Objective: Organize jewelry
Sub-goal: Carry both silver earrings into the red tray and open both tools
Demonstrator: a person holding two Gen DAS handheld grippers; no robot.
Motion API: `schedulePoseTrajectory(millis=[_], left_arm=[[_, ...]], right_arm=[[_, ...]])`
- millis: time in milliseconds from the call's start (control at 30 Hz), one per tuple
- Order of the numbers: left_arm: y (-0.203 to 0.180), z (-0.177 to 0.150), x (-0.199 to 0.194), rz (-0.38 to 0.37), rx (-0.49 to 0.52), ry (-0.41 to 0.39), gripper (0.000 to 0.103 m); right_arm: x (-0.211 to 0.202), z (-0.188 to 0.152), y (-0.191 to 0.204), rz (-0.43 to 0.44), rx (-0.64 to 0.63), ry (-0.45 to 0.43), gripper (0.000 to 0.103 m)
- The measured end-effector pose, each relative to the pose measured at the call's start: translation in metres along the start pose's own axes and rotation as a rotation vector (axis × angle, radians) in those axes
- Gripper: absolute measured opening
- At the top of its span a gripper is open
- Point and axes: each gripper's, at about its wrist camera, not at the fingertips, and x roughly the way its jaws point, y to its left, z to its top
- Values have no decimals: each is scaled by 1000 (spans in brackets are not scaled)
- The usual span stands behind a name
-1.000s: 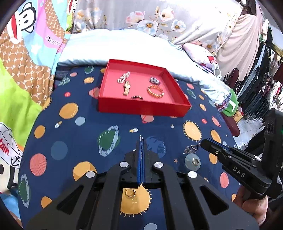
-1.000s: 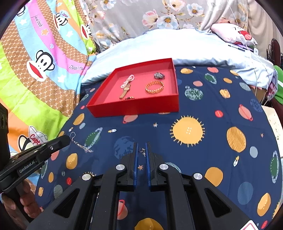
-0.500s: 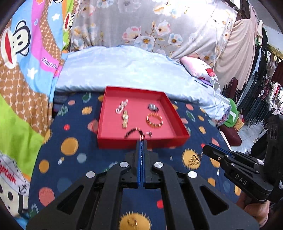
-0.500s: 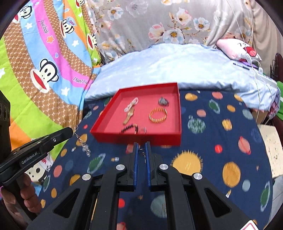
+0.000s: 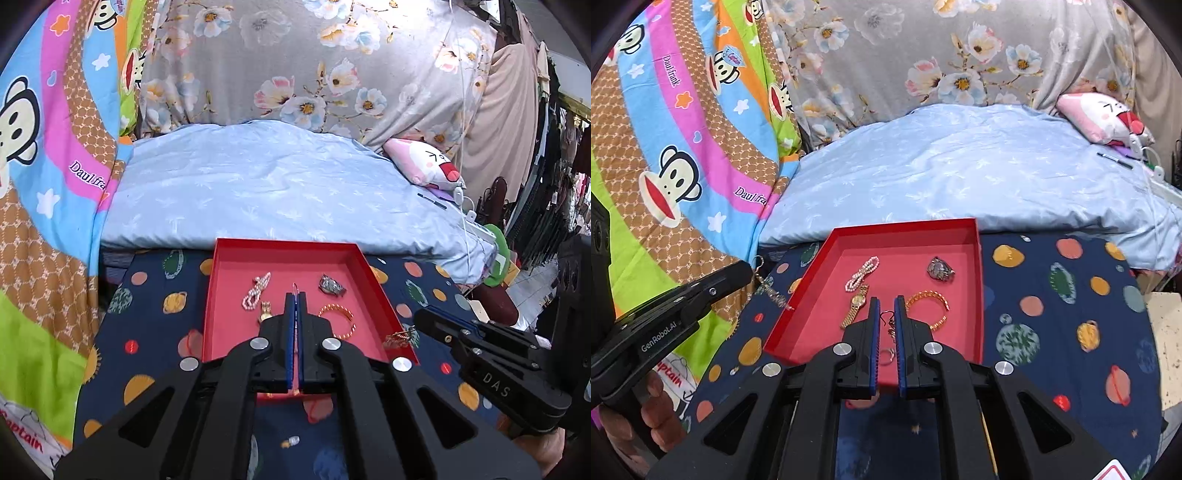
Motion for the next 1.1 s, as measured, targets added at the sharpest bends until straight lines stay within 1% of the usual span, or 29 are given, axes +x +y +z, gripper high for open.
schedulePoseTrajectory(millis=[200,333,567,600,667,700,733,767,867,933,1100], left_arm=[[2,6,28,-14,-9,30,0],[0,7,44,-19,-3,49,0],[-2,5,63,-23,-12,77,0],[-1,4,64,-18,-18,76,1],[2,3,66,-12,-30,79,7],[3,3,66,-10,-32,83,15],[4,2,65,6,-37,81,25],[5,1,64,11,-40,79,28],[10,-2,57,21,-55,77,31],[15,-5,53,25,-69,79,34],[25,-19,41,44,-94,95,34]], right_arm=[[31,1,-6,7,11,47,7],[44,-3,-10,2,16,70,7],[53,-10,-14,-22,15,82,8],[52,-11,-14,-29,11,78,11],[50,-12,-14,-43,2,73,14],[48,-12,-13,-50,0,68,18],[46,-13,-13,-53,1,64,21],[43,-14,-14,-53,5,59,24],[35,-18,-15,-55,19,58,26],[30,-22,-15,-54,31,57,27],[15,-37,-13,-61,43,61,29]])
